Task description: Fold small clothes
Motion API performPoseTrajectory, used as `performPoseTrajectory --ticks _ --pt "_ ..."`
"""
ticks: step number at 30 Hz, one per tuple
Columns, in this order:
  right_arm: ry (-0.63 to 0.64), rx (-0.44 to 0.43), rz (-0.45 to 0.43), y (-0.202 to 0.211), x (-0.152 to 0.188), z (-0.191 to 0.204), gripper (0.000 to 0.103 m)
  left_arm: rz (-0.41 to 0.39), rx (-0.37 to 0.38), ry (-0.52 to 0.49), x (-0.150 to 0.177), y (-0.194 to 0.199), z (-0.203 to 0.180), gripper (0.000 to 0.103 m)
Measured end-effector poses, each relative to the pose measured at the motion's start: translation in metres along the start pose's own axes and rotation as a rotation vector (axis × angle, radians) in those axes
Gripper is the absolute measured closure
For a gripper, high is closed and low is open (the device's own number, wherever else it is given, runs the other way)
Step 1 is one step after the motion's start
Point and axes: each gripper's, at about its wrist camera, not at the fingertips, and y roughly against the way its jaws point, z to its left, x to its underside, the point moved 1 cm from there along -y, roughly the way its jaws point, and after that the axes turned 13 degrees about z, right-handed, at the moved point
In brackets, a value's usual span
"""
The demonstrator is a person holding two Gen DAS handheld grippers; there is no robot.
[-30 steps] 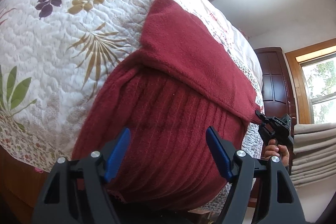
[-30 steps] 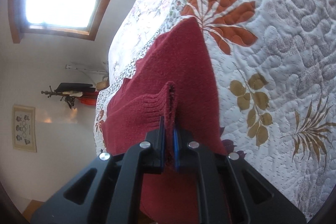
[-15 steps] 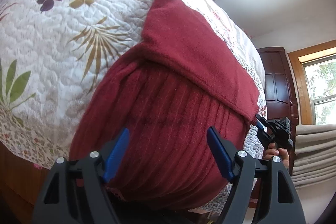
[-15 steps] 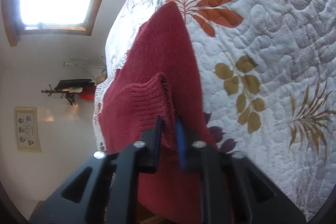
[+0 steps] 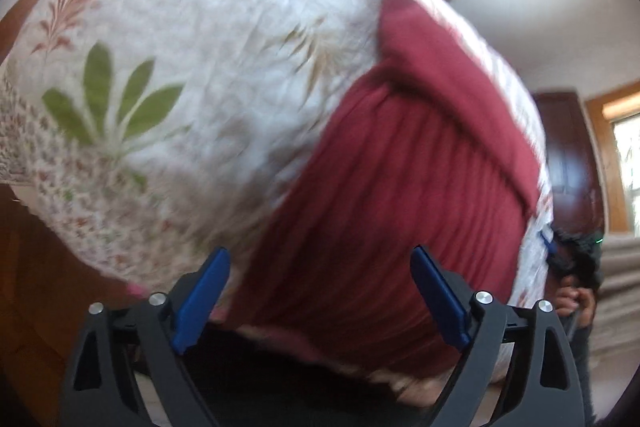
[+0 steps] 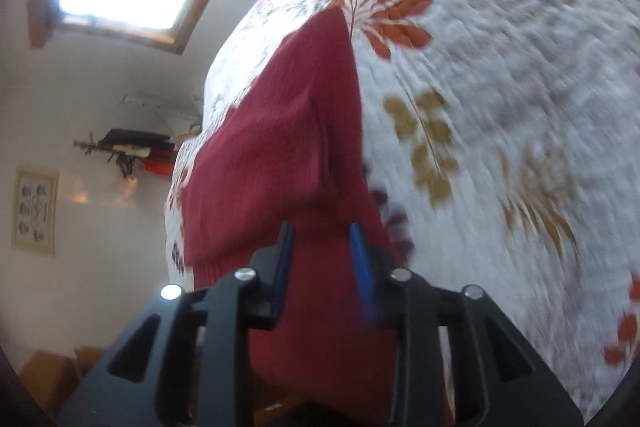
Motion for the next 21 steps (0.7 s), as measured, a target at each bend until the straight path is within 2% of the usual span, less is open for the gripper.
performPoseTrajectory --ticks 5,7,12,16,18,19,20,21 --pt "0.069 0.093 -0.025 0.022 0.105 -0.022 0.047 0.155 -0.027 -0.141 0.024 -0.038 0.032 0.010" --pt "0.060 0.135 -0.023 0.021 0.151 -0.036 0.038 0.186 -0.007 -0.175 0.032 -0.052 0.040 0.010" --pt "0.038 0.240 0.067 -0.008 0.220 -0.064 0.037 0.188 0.080 -0.263 0.042 -0.083 0.048 0.010" --pt "-0.004 0.245 0.086 -0.023 0.255 -0.075 0.038 0.191 0.120 -0.300 0.038 -0.108 0.044 0.011" --pt "-0.015 0.239 0.089 -0.030 0.267 -0.078 0.038 0.196 0.147 -0.316 0.038 -0.114 0.041 0.019" --pt "-0.013 0.242 0.090 -0.031 0.271 -0.078 0.038 0.212 0.153 -0.326 0.037 -0.120 0.038 0.036" --pt "-0.007 0.243 0.092 -0.034 0.278 -0.078 0.038 0.224 0.150 -0.335 0.037 -0.123 0.037 0.048" --pt "-0.003 0.242 0.096 -0.036 0.281 -0.079 0.038 0.239 0.147 -0.357 0.038 -0.125 0.034 0.050"
